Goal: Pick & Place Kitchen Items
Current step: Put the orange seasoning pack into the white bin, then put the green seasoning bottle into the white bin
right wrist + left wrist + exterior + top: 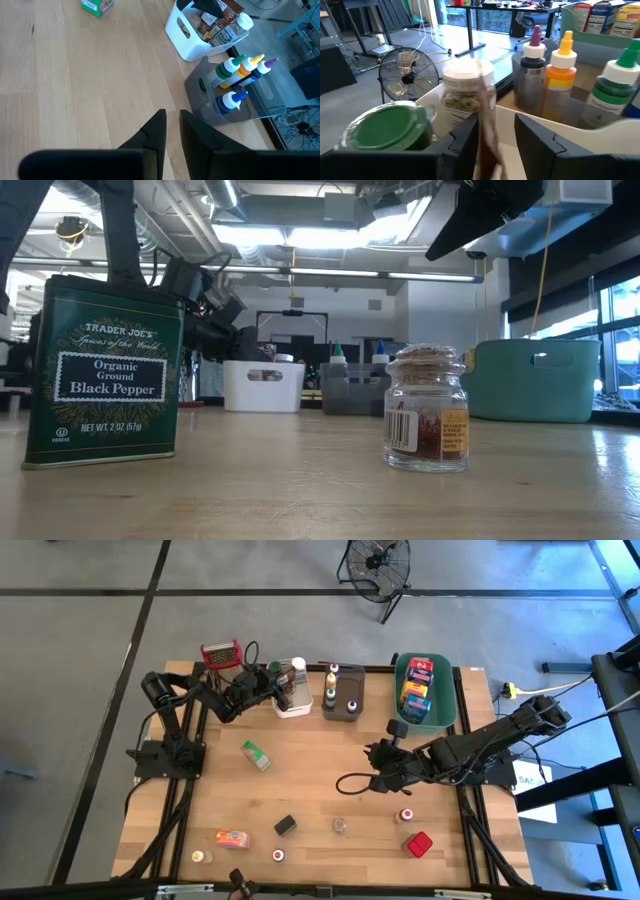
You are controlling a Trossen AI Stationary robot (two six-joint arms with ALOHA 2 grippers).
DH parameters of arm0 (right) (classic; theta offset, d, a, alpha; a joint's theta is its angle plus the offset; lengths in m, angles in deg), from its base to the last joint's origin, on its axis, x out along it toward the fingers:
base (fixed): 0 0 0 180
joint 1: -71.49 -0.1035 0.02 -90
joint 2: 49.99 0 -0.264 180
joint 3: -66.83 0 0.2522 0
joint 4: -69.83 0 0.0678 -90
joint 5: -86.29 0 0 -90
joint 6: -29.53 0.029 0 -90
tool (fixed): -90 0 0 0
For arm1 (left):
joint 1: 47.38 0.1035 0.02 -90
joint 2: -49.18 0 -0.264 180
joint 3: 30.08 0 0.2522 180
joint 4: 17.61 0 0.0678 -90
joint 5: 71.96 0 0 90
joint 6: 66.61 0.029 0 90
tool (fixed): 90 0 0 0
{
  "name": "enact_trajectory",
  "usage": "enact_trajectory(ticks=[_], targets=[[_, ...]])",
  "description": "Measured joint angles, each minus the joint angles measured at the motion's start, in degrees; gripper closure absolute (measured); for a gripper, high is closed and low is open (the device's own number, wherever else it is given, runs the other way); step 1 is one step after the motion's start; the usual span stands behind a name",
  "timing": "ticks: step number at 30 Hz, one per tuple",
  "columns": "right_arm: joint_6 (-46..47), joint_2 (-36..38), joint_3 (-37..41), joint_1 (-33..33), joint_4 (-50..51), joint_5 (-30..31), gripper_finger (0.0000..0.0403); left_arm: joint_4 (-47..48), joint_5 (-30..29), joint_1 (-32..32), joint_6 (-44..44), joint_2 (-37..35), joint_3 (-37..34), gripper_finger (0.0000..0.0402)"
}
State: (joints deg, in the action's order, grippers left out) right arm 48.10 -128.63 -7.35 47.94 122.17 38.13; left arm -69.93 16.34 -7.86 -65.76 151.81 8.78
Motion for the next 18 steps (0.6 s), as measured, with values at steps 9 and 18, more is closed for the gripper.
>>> enact_trajectory(ticks=[9,18], targets=[[0.0,0.0,0.0,0.0,0.1,0.0,0.0345,1.2,-1.2,-3.8,9.2,-4.7,-0.2,0.0281],[0.0,0.0,0.0,0.0,0.2,0.0,0.0345,1.0,-20.5,-9.9,18.8,-15.3,-3.3,0.0281]])
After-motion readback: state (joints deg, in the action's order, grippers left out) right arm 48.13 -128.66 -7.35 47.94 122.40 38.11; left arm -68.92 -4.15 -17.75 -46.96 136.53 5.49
